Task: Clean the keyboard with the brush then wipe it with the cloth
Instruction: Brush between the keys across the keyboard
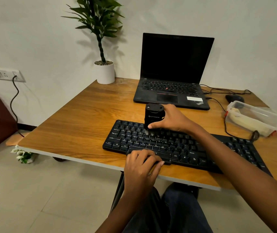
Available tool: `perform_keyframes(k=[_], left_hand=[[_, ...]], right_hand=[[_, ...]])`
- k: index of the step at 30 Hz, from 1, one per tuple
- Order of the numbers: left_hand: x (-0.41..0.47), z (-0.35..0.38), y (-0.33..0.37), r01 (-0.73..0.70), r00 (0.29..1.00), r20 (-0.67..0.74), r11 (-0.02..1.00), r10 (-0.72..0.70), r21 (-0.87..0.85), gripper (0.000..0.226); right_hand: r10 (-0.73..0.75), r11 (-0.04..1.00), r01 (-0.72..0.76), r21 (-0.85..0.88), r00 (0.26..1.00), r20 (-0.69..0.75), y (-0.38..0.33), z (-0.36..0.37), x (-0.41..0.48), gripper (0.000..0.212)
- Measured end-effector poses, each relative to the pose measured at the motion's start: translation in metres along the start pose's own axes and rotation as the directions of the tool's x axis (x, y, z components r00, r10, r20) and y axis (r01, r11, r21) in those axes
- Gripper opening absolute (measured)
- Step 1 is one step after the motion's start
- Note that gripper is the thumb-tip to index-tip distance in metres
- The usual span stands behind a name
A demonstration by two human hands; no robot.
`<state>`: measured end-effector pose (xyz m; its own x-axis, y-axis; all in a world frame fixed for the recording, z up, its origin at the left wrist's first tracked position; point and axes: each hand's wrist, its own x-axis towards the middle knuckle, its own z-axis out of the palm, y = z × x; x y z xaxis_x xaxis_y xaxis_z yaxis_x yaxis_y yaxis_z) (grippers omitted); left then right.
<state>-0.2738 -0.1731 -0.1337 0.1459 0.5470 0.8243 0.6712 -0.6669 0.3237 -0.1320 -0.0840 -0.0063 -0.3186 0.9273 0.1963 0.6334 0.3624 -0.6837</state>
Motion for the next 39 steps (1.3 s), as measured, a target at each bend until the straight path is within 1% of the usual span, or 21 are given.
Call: perform_keyframes(k=[2, 5, 8, 10, 12, 13, 16, 18, 20, 24, 26, 28, 30, 31, 33, 35, 37, 39], left_hand=[[0.0, 0.0, 0.0, -0.001, 1.0, 0.006, 1.0, 0.001, -0.001, 0.01], [0.0, 0.0, 0.0, 0.002, 1.0, 0.015, 1.0, -0.002, 0.007, 0.01], [0.0, -0.001, 0.0, 0.005, 1.0, 0.021, 1.0, -0.005, 0.01, 0.011], [0.0, -0.001, 0.0, 0.001, 1.0, 0.019, 1.0, -0.002, 0.014, 0.012], [0.0, -0.001, 0.0, 0.0, 1.0, 0.018, 1.0, 0.0, 0.016, 0.011], [0.001, 0.0, 0.0, -0.001, 1.0, 0.018, 1.0, 0.0, 0.018, 0.01], [0.0, 0.0, 0.0, -0.003, 1.0, 0.021, 0.999, 0.003, 0.031, 0.011], [0.0, 0.0, 0.001, 0.002, 1.0, 0.024, 1.0, -0.003, 0.03, 0.011], [0.0, 0.0, 0.001, 0.008, 1.0, 0.023, 1.0, -0.008, 0.023, 0.011], [0.002, -0.001, 0.001, 0.008, 1.0, 0.027, 1.0, -0.008, 0.015, 0.01], [0.002, -0.001, 0.001, 0.006, 0.999, 0.034, 1.0, -0.007, 0.018, 0.01], [0.001, -0.001, 0.001, 0.014, 0.999, 0.044, 1.0, -0.015, 0.022, 0.01], [0.001, -0.001, 0.001, 0.021, 0.999, 0.048, 1.0, -0.022, 0.022, 0.01], [0.002, -0.001, 0.001, 0.024, 0.998, 0.052, 1.0, -0.025, 0.02, 0.01], [0.002, -0.001, 0.0, 0.029, 0.998, 0.055, 0.999, -0.03, 0.016, 0.01], [0.001, -0.001, 0.001, 0.026, 0.998, 0.057, 1.0, -0.027, 0.016, 0.011], [0.001, -0.001, 0.001, 0.02, 0.998, 0.056, 1.0, -0.022, 0.022, 0.012], [0.001, -0.001, 0.002, 0.015, 0.998, 0.052, 1.0, -0.017, 0.026, 0.012]], right_hand=[[0.0, 0.999, 0.0, 0.044, 1.0, 0.002, -0.002, -0.001, 0.001, 0.049], [0.007, 1.0, -0.008, 0.025, 0.999, 0.038, 0.0, 0.0, -0.001, 0.049], [0.006, 1.0, -0.007, -0.018, 1.0, -0.022, 0.002, -0.002, 0.001, 0.048], [0.012, 0.999, -0.011, 0.034, 0.999, -0.037, 0.001, -0.002, 0.0, 0.043], [0.023, 0.996, -0.026, 0.091, 0.999, 0.026, 0.003, 0.002, -0.004, 0.042], [0.035, 0.995, -0.041, 0.092, 0.997, 0.068, 0.003, 0.002, -0.006, 0.043], [0.071, 0.997, -0.073, 0.003, 0.979, 0.191, 0.0, -0.011, -0.006, 0.041], [0.081, 0.995, -0.064, -0.073, 0.961, 0.263, -0.006, -0.018, 0.0, 0.039], [0.062, 0.995, -0.04, -0.094, 0.966, 0.25, -0.011, -0.014, 0.008, 0.043], [0.045, 0.999, -0.046, 0.007, 0.986, 0.158, -0.011, 0.002, 0.008, 0.048], [0.065, 0.998, -0.068, 0.015, 0.982, 0.178, -0.007, -0.007, 0.003, 0.043], [0.097, 0.995, -0.091, -0.034, 0.968, 0.232, -0.006, -0.018, 0.001, 0.041], [0.095, 0.992, -0.071, -0.104, 0.962, 0.256, -0.009, -0.02, 0.007, 0.04], [0.075, 0.993, -0.05, -0.108, 0.968, 0.241, -0.011, -0.016, 0.009, 0.043], [0.05, 0.998, -0.044, -0.039, 0.984, 0.171, -0.014, -0.006, 0.008, 0.046], [0.055, 0.997, -0.061, 0.05, 0.991, 0.123, -0.011, -0.002, 0.001, 0.044], [0.074, 0.994, -0.086, 0.07, 0.985, 0.158, -0.005, -0.01, -0.009, 0.044], [0.119, 0.992, -0.125, 0.018, 0.97, 0.214, 0.003, -0.023, -0.017, 0.044]])
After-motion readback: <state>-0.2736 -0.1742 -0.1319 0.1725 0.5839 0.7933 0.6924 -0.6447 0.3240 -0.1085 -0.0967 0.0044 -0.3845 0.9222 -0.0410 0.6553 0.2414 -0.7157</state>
